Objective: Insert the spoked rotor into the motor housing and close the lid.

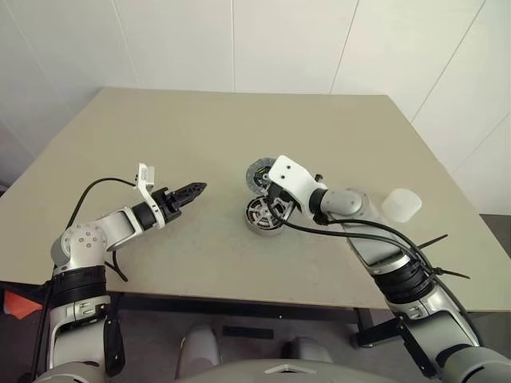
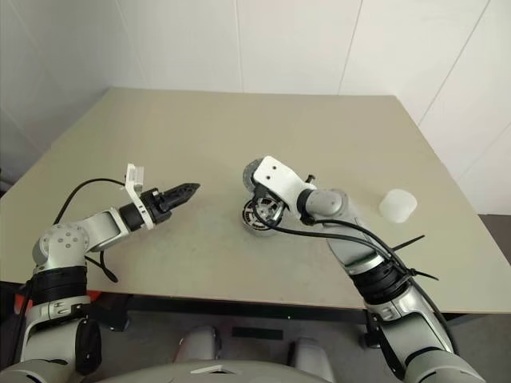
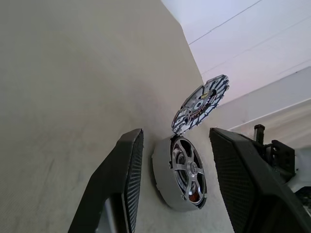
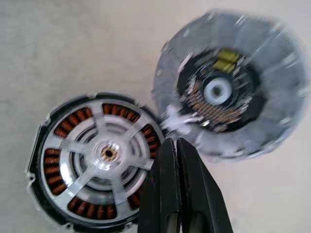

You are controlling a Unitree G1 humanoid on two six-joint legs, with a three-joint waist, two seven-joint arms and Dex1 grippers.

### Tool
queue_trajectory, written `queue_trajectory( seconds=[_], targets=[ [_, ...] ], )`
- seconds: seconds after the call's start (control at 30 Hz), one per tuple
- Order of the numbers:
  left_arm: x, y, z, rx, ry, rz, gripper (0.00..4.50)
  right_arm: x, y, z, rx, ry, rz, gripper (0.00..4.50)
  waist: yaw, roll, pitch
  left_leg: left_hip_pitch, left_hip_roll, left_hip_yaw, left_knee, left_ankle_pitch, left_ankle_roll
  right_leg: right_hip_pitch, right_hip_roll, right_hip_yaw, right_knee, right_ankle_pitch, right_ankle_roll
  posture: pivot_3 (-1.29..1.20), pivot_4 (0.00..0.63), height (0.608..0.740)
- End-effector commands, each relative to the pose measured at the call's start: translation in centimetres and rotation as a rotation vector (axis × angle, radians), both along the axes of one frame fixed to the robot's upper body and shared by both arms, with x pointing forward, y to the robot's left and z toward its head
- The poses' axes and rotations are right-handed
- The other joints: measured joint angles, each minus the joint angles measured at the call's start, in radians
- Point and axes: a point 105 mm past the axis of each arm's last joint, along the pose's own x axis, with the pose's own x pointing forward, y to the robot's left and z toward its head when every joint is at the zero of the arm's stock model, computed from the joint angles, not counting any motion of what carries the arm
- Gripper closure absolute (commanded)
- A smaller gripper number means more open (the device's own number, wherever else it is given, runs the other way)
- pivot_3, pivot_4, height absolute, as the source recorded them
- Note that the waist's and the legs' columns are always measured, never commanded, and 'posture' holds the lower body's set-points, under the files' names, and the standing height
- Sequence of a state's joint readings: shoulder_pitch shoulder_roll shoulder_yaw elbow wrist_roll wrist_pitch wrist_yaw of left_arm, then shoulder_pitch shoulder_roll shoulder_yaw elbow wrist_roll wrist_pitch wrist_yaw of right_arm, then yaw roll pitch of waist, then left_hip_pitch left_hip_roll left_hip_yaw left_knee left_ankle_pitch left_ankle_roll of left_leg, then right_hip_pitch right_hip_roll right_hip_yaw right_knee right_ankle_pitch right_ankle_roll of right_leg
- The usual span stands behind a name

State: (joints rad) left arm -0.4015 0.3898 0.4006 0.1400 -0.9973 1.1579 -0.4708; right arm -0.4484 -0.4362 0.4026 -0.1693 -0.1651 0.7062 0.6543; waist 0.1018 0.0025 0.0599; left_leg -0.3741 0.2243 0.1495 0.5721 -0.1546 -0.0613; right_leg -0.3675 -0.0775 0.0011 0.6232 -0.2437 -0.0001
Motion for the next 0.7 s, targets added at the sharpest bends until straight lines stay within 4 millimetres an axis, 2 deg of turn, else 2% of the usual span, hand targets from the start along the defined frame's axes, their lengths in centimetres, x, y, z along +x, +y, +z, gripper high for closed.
queue_trajectory(
  seconds=[0.03,0.2,0.4,0.53,0.7],
  targets=[
    [0.3,0.2,1.6,0.014,-0.066,-0.003,2.20,-0.3,-0.6,-2.3,-0.056,0.022,-0.008,4.48,-0.002,0.000,0.000,0.000,0.000,0.000,0.000,0.000,0.000,-0.001,0.000,0.000,0.000,0.000,0.000,0.00,0.000,0.740],
    [0.4,0.5,1.6,0.019,-0.068,0.007,2.20,0.1,-0.9,-2.2,-0.057,-0.001,-0.026,4.48,-0.005,-0.001,-0.001,0.006,0.000,0.000,0.000,0.000,0.001,0.003,0.000,0.001,0.001,0.000,0.000,0.00,0.000,0.740],
    [0.5,0.2,1.6,0.020,-0.069,0.004,2.20,1.1,-0.8,0.8,-0.048,-0.100,-0.019,4.48,-0.005,-0.001,-0.001,0.005,0.000,0.000,0.000,-0.001,0.001,0.003,0.000,0.001,0.001,0.000,0.000,0.00,0.000,0.740],
    [0.6,0.2,1.5,0.020,-0.068,0.003,2.20,1.1,0.0,2.7,-0.029,-0.148,0.012,4.48,-0.004,-0.001,-0.001,0.002,0.000,0.000,0.000,0.000,0.000,0.000,0.000,0.000,0.001,0.000,0.000,0.00,0.000,0.740],
    [0.6,0.2,1.5,0.019,-0.068,0.002,2.20,0.4,0.7,4.0,-0.030,-0.174,0.059,4.48,-0.004,-0.001,-0.001,-0.001,0.000,0.000,-0.001,0.000,0.000,-0.002,0.000,0.000,0.000,0.000,0.000,0.00,0.000,0.740]
  ],
)
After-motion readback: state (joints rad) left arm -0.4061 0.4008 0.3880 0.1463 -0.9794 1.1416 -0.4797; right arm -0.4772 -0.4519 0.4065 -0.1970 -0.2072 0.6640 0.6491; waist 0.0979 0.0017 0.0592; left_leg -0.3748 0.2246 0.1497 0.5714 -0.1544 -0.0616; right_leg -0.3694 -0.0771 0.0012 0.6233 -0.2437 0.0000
